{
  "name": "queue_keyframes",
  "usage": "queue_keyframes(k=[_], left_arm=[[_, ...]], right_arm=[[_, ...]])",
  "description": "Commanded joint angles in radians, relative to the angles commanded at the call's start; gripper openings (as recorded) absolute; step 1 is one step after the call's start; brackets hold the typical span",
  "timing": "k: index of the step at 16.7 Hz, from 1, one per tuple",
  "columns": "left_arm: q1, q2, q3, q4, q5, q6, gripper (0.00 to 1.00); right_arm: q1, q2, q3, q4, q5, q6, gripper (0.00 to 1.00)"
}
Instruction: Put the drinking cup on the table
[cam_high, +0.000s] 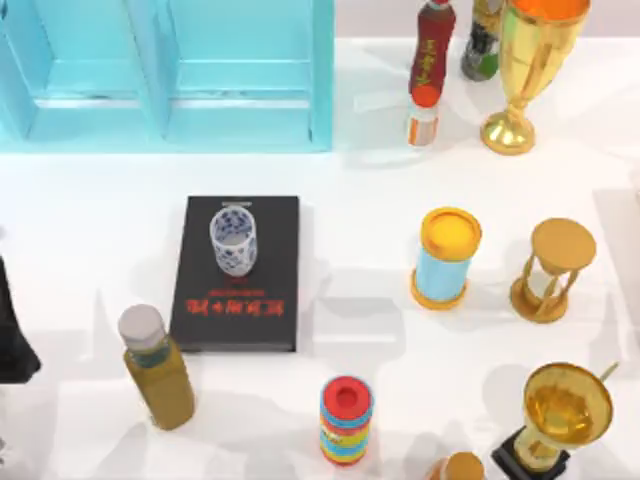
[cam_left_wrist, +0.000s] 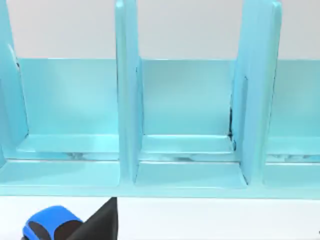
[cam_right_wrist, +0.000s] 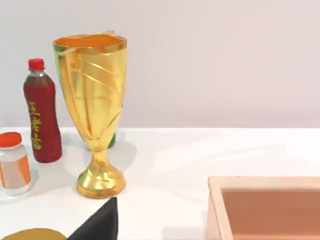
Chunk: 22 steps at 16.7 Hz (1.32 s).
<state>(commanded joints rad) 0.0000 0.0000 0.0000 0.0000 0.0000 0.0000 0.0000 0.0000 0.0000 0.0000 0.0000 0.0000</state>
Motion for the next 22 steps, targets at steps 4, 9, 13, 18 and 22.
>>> queue_keyframes(k=[4, 9, 13, 18, 22], left_arm=[[-0.014, 0.027, 0.028, -0.024, 0.003, -0.006, 1.0], [-0.115, 0.267, 0.282, -0.221, 0.021, -0.052, 1.0], [-0.233, 0.607, 0.65, -0.475, 0.037, -0.111, 1.0], [-0.378, 1.095, 1.138, -0.829, 0.049, -0.204, 1.0], [-0.462, 1.471, 1.506, -1.085, 0.045, -0.286, 1.0]], right_arm=[[0.0, 0.0, 0.0, 0.0, 0.0, 0.0, 1.0], [0.0, 0.0, 0.0, 0.0, 0.0, 0.0, 1.0], [0.0, 0.0, 0.0, 0.0, 0.0, 0.0, 1.0], [0.0, 0.0, 0.0, 0.0, 0.0, 0.0, 1.0], [0.0, 0.0, 0.0, 0.0, 0.0, 0.0, 1.0]])
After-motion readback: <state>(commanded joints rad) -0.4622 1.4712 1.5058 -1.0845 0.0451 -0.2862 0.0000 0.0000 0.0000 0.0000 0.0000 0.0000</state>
